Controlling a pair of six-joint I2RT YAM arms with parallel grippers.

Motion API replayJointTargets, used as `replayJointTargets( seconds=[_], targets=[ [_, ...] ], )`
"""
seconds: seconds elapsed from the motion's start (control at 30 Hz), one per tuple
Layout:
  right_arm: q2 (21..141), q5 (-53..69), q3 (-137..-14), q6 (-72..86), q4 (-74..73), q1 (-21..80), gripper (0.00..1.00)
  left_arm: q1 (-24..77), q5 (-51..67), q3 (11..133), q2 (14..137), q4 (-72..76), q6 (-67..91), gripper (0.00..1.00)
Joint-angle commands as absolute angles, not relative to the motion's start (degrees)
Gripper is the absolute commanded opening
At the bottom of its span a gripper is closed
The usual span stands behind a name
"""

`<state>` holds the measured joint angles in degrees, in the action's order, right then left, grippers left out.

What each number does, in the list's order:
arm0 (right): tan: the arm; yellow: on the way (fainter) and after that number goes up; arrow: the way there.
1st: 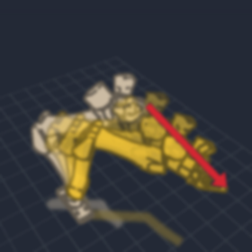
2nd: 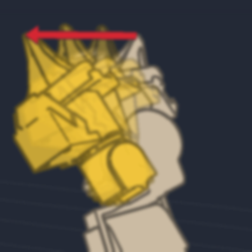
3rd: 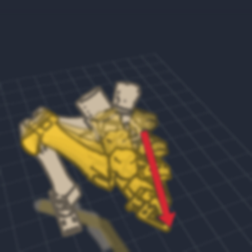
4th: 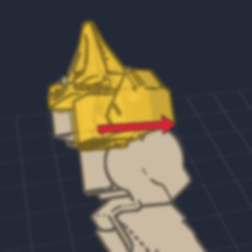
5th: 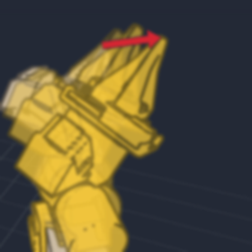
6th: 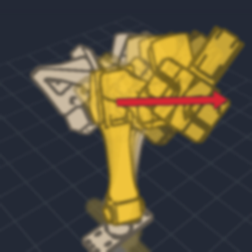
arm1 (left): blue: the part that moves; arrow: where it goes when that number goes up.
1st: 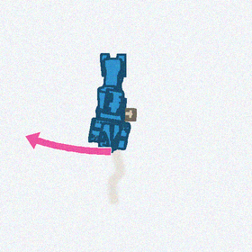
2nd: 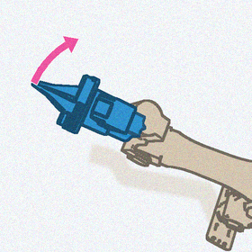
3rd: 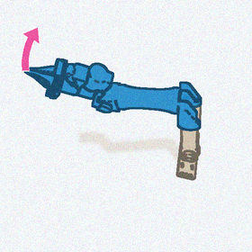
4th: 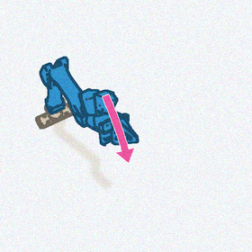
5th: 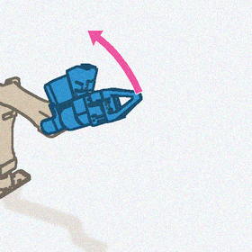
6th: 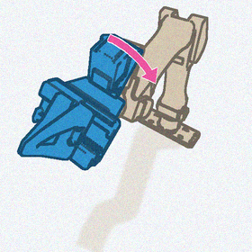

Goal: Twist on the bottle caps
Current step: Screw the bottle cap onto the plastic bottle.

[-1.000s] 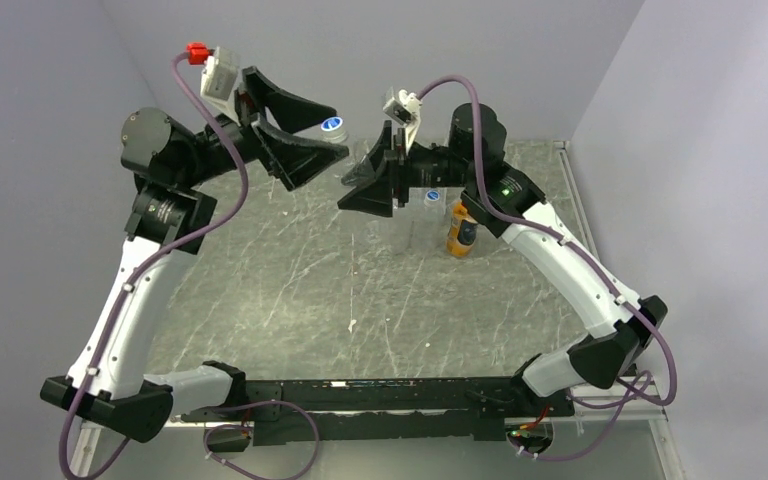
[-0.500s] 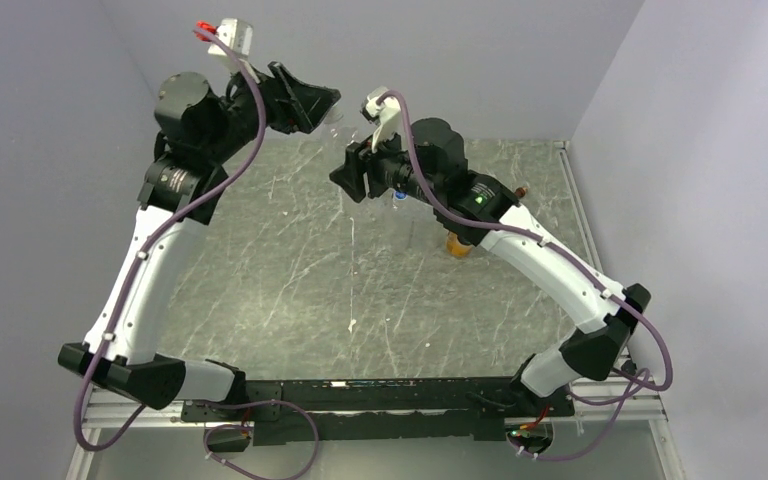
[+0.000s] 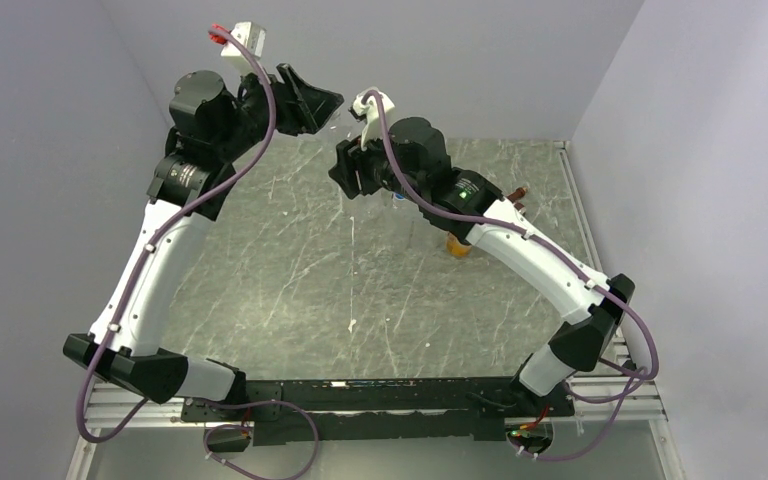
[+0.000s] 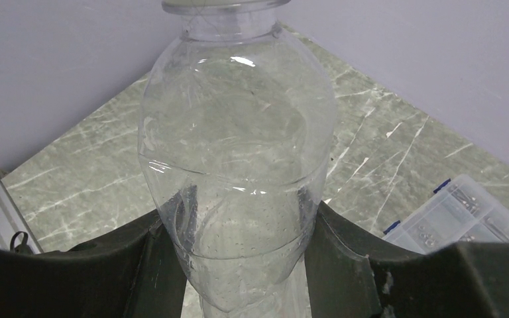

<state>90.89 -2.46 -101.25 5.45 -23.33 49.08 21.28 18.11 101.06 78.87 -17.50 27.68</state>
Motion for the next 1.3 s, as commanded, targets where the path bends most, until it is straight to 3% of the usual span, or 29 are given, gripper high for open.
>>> replayJointTargets(
  seconds=[0.0,0.13,0.4,0.53,0.57,0.63,0.67,0.8,1.03,1.27],
  targets=[
    [90.7,-4.3,-104.2,4.4,-22.1,49.3,0.04,21.6,18.1,103.4,79.5,-17.0,27.7,0.64],
    [91.2,-4.2,-105.0,4.3,-22.6,49.4,0.04,21.6,17.7,103.2,79.7,-17.2,27.8,0.58],
    [91.6,-4.4,-105.2,4.1,-22.9,49.5,0.04,21.7,18.4,103.2,80.0,-17.2,28.1,0.56],
    [91.5,-4.2,-105.0,3.9,-22.9,49.6,0.04,21.8,18.3,102.4,79.5,-16.1,28.1,0.39],
    [91.5,-3.7,-104.9,3.9,-22.9,49.6,0.03,21.8,18.6,102.4,79.5,-16.0,28.1,0.31],
    [91.2,-2.1,-104.5,3.4,-22.9,49.5,0.03,21.8,19.5,102.1,79.2,-15.6,28.0,0.05],
    [91.0,-1.2,-104.3,3.1,-23.0,49.4,0.02,21.8,20.1,101.9,78.9,-15.4,27.9,0.00],
    [88.5,11.7,-102.0,4.0,-21.8,45.8,0.01,21.7,25.0,100.0,76.9,-13.8,26.4,0.00],
    [83.0,47.8,-95.4,9.8,-11.0,38.0,0.01,20.3,42.7,92.8,70.9,-3.7,26.6,0.00],
    [82.4,68.7,-91.4,21.5,4.8,36.5,0.01,19.8,60.7,88.9,68.9,12.8,36.3,0.00]
  ],
)
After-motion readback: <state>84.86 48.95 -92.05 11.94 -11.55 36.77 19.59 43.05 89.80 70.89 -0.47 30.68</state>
